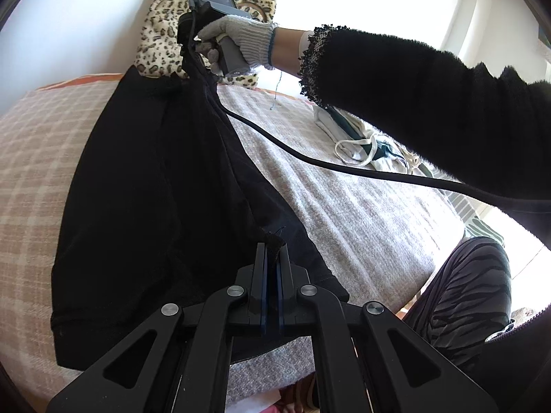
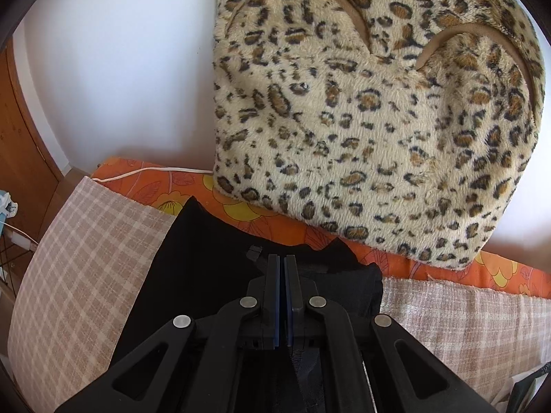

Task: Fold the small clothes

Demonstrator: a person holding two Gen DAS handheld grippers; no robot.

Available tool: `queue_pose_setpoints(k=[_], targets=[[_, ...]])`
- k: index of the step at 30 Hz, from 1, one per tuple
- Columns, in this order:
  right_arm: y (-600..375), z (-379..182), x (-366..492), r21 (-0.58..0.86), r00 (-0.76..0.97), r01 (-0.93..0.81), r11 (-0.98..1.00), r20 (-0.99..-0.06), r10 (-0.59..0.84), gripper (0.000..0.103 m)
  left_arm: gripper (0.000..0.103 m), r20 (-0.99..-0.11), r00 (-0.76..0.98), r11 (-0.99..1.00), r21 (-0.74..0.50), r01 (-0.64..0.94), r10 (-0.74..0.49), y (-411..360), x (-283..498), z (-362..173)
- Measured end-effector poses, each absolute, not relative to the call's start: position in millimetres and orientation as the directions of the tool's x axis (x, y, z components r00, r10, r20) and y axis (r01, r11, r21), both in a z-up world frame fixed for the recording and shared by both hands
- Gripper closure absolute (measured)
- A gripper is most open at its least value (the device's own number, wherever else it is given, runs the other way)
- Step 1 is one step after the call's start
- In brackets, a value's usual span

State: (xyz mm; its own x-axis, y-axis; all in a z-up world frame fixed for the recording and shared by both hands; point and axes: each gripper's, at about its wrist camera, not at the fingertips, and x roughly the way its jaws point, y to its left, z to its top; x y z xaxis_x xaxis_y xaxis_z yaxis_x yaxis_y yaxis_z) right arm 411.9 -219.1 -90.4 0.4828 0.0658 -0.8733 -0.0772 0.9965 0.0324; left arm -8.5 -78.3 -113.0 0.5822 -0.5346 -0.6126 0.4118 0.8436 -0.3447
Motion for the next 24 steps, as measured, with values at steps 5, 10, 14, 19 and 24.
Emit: queue_pose_setpoints(k=[5, 10, 14, 19, 24], targets=[[-199, -107, 421, 0.025, 0.452, -0.093, 0.995, -0.89, 0.064, 0.1, 0.1, -0.627, 0.593, 0.861, -0.321, 0.395, -0.506, -72, -13, -113], [-202, -93, 415, 0.167, 0.47, -0.107, 0.98, -0.861, 0.197, 0.063, 0.091, -0.646, 0.583, 0.868, -0.319, 0.38, -0.493, -56, -23, -108], [-217, -63, 400, 0.213, 0.503, -0.114, 0.97, -0.83, 0.241, 0.063, 0.089, -0.662, 0.62, 0.901, -0.225, 0.371, -0.421, -39, -32, -101], [-224, -49, 378, 0.259, 0.466, -0.162, 0.952, -0.83, 0.305, 0.061, 0.063, -0.679, 0.645, 0.924, -0.138, 0.358, -0.351, -21, -27, -100], [-204, -62, 368, 0.235, 0.405, -0.226, 0.945, -0.86, 0.311, 0.052, 0.058, -0.691, 0.655, 0.929, -0.067, 0.363, -0.306, -20, -26, -104]])
